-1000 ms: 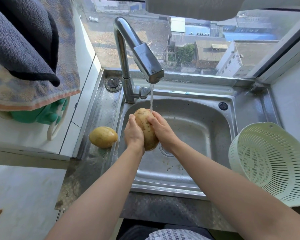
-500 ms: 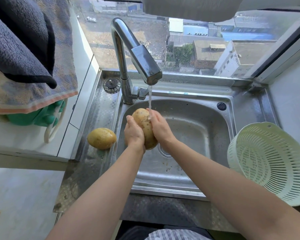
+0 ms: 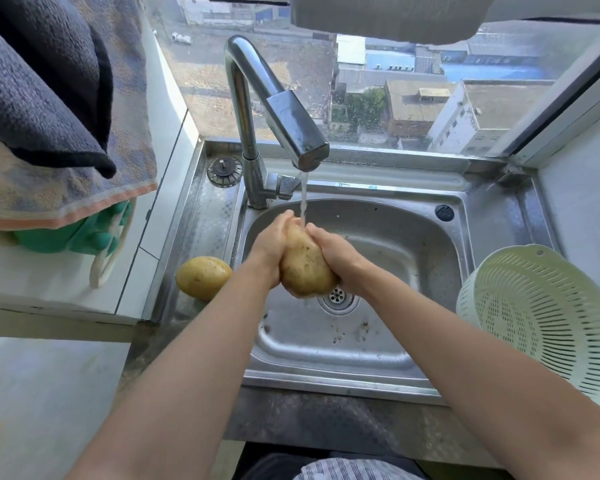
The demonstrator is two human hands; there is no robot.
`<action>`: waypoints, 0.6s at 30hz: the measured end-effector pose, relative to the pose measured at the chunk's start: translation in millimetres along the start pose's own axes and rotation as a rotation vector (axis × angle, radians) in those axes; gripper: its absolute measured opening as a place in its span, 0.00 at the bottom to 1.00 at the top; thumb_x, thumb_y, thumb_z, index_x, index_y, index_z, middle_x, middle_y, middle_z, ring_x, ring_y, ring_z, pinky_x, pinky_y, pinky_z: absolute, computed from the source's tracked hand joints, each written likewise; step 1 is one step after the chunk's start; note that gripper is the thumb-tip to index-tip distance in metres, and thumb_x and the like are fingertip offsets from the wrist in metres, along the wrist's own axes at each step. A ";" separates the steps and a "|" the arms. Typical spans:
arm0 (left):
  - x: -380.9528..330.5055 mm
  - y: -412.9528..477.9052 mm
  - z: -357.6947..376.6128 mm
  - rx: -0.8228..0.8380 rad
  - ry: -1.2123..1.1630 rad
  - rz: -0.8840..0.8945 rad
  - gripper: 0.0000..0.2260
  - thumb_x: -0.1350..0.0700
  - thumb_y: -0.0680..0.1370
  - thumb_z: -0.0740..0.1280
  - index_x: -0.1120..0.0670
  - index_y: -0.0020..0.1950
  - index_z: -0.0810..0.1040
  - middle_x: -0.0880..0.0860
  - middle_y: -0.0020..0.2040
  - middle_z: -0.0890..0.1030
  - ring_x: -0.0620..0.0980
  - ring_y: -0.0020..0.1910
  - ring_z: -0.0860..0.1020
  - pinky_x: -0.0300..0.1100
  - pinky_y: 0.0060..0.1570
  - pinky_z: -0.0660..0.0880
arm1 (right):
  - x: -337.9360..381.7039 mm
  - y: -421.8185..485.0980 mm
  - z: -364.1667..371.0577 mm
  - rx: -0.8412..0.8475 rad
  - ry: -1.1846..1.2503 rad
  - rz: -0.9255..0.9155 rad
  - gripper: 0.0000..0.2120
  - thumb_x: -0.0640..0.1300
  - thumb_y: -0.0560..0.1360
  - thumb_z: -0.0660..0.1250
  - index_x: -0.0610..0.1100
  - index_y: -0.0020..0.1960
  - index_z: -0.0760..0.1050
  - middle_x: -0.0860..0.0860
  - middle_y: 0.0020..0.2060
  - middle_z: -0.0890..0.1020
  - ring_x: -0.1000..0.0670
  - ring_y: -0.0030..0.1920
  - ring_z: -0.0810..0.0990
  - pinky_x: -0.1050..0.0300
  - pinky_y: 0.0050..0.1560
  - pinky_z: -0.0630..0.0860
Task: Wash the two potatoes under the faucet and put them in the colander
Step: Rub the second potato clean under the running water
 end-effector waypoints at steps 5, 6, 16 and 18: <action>12.4 -5.3 -1.0 0.046 -0.343 -0.052 0.16 0.44 0.74 0.68 0.53 0.55 0.79 0.58 0.52 0.83 0.54 0.47 0.84 0.48 0.41 0.81 | 2.1 6.2 5.4 -0.038 0.295 0.075 0.10 0.48 0.79 0.59 0.46 0.45 0.77 0.47 0.40 0.80 0.46 0.44 0.80 0.51 0.43 0.80; 13.5 -9.9 1.0 0.060 -0.295 -0.066 0.23 0.43 0.70 0.70 0.52 0.61 0.77 0.59 0.57 0.82 0.56 0.51 0.83 0.50 0.41 0.82 | 3.6 8.2 5.7 -0.111 0.295 0.078 0.11 0.47 0.78 0.59 0.46 0.40 0.75 0.47 0.39 0.79 0.45 0.45 0.79 0.49 0.46 0.79; 20.4 -21.2 11.9 -0.336 0.054 0.135 0.25 0.37 0.73 0.57 0.49 0.59 0.81 0.55 0.57 0.83 0.58 0.56 0.80 0.58 0.60 0.77 | 1.7 11.7 16.7 -0.268 -0.386 -0.343 0.33 0.61 0.73 0.62 0.45 0.72 0.65 0.44 0.66 0.73 0.44 0.66 0.72 0.43 0.69 0.68; 17.3 -28.9 10.0 -0.384 0.253 0.214 0.25 0.41 0.78 0.52 0.52 0.61 0.81 0.58 0.58 0.83 0.61 0.59 0.79 0.55 0.63 0.73 | 4.2 15.0 13.6 -0.227 -0.317 -0.221 0.37 0.63 0.69 0.67 0.47 0.73 0.64 0.46 0.66 0.74 0.45 0.64 0.74 0.44 0.68 0.71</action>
Point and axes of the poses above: each hand's wrist, its own y-axis towards the middle knuckle, its own z-axis out of the palm, x = y × z, the point moved 1 cm from there along y, towards the middle knuckle
